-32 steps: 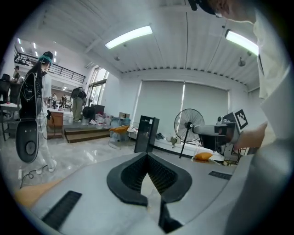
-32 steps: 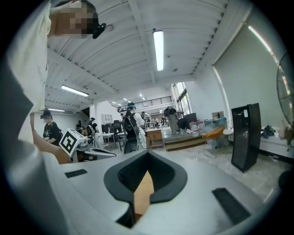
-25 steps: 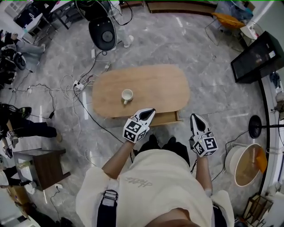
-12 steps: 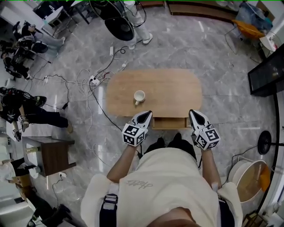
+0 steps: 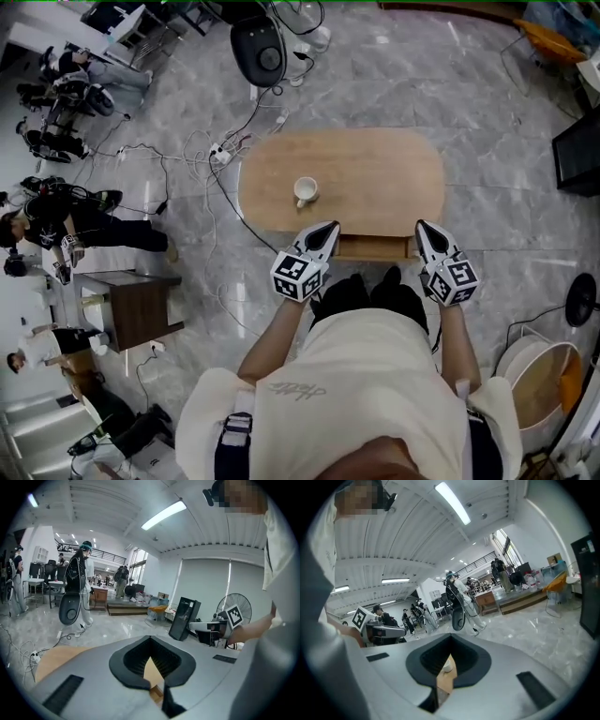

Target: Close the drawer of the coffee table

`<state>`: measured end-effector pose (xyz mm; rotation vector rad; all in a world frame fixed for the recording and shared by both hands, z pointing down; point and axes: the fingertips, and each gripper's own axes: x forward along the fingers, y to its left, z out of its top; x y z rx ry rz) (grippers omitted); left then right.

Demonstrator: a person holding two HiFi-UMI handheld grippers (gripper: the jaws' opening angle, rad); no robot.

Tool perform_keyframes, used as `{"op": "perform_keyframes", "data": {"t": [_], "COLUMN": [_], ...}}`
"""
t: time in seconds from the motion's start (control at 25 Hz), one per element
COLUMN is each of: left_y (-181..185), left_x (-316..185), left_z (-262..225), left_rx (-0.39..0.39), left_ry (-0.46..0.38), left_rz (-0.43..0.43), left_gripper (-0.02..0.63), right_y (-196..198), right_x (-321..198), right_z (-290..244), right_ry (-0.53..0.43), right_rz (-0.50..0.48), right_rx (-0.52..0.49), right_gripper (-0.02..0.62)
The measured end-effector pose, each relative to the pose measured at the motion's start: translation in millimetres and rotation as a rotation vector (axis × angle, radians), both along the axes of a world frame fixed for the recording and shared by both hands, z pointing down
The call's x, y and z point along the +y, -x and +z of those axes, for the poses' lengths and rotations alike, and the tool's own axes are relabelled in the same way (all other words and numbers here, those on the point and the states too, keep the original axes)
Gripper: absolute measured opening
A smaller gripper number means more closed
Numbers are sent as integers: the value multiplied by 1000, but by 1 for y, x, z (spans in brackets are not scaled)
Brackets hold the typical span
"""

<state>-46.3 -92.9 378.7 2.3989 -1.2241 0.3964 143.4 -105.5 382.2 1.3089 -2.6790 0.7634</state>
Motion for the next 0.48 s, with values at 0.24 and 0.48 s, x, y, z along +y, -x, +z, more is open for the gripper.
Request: {"op": "perform_keyframes", "data": {"t": [0.24, 0.48], "left_y": [-9, 9], "left_x": [8, 4], "left_z": [41, 81], "left_rx": [-4, -10], "left_ry": [68, 125], "left_rz": [-6, -12], "left_gripper": [2, 2], "right_y": [-16, -22], "right_x": [5, 21], "right_z": [41, 89], "right_ry": [65, 213], "right_rz": [26, 75], "right_rx": [13, 21], "right_gripper": [-6, -6]}}
